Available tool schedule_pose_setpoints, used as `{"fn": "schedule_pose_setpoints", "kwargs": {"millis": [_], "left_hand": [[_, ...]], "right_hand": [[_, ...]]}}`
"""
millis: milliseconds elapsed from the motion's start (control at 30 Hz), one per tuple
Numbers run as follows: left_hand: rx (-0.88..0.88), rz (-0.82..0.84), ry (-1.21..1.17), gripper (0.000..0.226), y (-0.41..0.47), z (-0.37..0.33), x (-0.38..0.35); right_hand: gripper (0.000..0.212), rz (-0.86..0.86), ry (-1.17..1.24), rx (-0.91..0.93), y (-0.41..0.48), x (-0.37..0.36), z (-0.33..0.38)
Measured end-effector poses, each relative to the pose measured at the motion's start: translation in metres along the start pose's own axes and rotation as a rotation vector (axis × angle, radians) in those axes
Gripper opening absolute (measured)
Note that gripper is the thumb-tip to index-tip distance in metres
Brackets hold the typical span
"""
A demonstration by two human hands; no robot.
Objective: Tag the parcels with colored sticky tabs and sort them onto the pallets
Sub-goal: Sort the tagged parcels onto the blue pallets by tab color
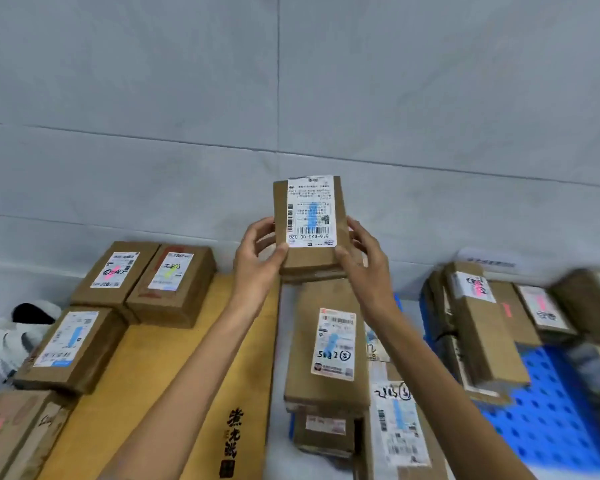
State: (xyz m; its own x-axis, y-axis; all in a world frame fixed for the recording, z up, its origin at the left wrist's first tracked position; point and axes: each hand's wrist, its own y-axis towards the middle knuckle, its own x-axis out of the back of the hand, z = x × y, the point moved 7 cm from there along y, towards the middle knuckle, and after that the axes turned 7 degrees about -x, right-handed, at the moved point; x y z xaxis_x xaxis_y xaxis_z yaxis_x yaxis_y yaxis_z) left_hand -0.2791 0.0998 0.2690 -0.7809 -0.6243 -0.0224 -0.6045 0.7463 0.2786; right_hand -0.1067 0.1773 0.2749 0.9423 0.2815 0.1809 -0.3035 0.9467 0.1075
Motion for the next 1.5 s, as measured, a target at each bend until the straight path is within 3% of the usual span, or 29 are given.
{"fn": "schedule_pose_setpoints", "kwargs": {"millis": [267, 433, 567, 667, 733, 833, 1033, 1133, 1233, 1367, 1500], "left_hand": [[0.145, 0.204, 0.093, 0.043, -0.007, 0.047, -0.168], [0.157, 0.522, 0.369, 0.046, -0.001, 0.079, -0.22], [0.096, 0.721, 0.666, 0.045, 0.009, 0.109, -0.236], [0.146, 0.752, 0.915, 0.037, 0.018, 0.143, -0.229], [0.223, 0.785, 1.03, 0.045, 0.015, 0.16, -0.22], [0.19, 0.841, 1.089, 0.051, 0.014, 0.172, -0.216], [0.128, 0.723, 0.878, 0.04, 0.023, 0.167, -0.206], [0.051, 0.608, 0.704, 0.033, 0.023, 0.154, -0.186], [-0.006, 0.47, 0.635, 0.032, 0.031, 0.144, -0.132], [0.03, 0.236, 0.701, 0.031, 0.041, 0.149, -0.01], [0.231, 0.08, 0.833, 0.032, 0.042, 0.191, 0.122]], "right_hand": [[0.047, 0.048, 0.417, -0.314, 0.033, 0.138, -0.091], [0.045, -0.069, 0.606, -0.51, 0.048, 0.168, -0.159], [0.046, -0.104, 0.551, -0.653, 0.063, 0.168, -0.205], [0.047, -0.117, 0.467, -0.72, 0.073, 0.162, -0.23], [0.045, -0.063, 0.351, -0.701, 0.079, 0.156, -0.239], [0.047, 0.026, 0.168, -0.617, 0.089, 0.147, -0.237], [0.049, 0.102, -0.136, -0.516, 0.093, 0.146, -0.237], [0.04, -0.05, -0.518, -0.323, 0.098, 0.152, -0.213], [0.038, -0.136, -0.571, -0.146, 0.096, 0.122, -0.165], [0.032, 0.089, -0.448, 0.084, 0.079, 0.015, -0.102], [0.027, 0.361, -0.362, 0.16, 0.057, -0.107, -0.083]]}}
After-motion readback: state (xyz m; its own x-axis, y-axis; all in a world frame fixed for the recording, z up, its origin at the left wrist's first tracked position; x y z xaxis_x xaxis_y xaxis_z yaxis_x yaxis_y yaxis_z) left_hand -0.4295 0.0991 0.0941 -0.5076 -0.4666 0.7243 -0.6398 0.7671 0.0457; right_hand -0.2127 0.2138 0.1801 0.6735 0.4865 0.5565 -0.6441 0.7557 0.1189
